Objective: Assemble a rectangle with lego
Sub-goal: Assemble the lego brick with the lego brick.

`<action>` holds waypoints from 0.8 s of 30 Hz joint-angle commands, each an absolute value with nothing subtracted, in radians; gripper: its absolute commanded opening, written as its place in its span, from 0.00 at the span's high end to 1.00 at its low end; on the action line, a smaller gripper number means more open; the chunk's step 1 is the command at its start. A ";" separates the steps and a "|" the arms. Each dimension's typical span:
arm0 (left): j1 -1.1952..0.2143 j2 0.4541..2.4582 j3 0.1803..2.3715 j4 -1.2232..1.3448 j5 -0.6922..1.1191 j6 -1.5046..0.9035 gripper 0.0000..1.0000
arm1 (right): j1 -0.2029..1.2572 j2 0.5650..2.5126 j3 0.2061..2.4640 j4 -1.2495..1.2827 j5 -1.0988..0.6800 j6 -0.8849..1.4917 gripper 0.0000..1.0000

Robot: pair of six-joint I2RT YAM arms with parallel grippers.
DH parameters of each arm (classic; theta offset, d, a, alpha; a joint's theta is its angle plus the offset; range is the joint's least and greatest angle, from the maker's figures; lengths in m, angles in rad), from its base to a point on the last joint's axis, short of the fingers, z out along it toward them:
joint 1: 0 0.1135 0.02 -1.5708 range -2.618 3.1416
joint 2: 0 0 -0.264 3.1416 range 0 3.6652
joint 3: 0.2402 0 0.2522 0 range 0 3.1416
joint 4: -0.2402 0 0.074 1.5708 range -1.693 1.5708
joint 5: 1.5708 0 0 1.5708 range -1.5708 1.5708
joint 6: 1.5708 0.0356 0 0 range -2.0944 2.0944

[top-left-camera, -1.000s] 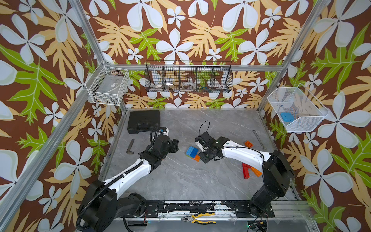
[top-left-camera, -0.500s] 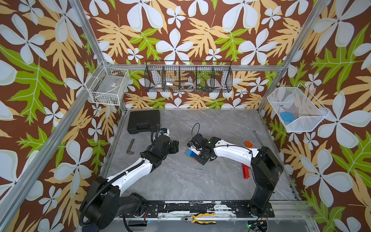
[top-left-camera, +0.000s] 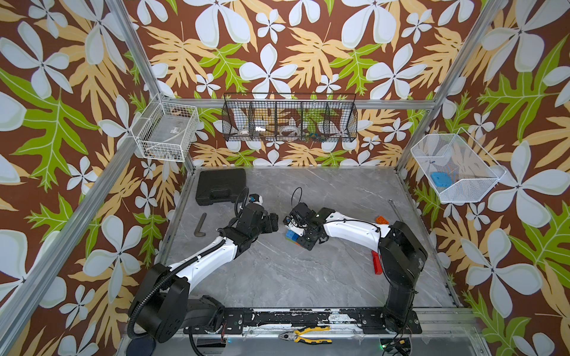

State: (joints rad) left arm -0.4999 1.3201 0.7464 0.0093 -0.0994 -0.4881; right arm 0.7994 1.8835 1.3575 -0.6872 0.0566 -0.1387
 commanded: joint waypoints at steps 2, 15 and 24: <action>-0.487 1.317 0.749 -0.005 -0.086 -0.485 0.15 | 0.789 1.891 1.365 -0.682 0.042 -0.159 0.58; -0.450 1.304 0.736 0.012 -0.033 -0.488 0.18 | 0.766 1.901 1.376 -0.678 0.016 -0.192 0.58; -0.445 1.302 0.732 0.018 -0.020 -0.492 0.19 | 0.767 1.923 1.390 -0.688 0.011 -0.201 0.59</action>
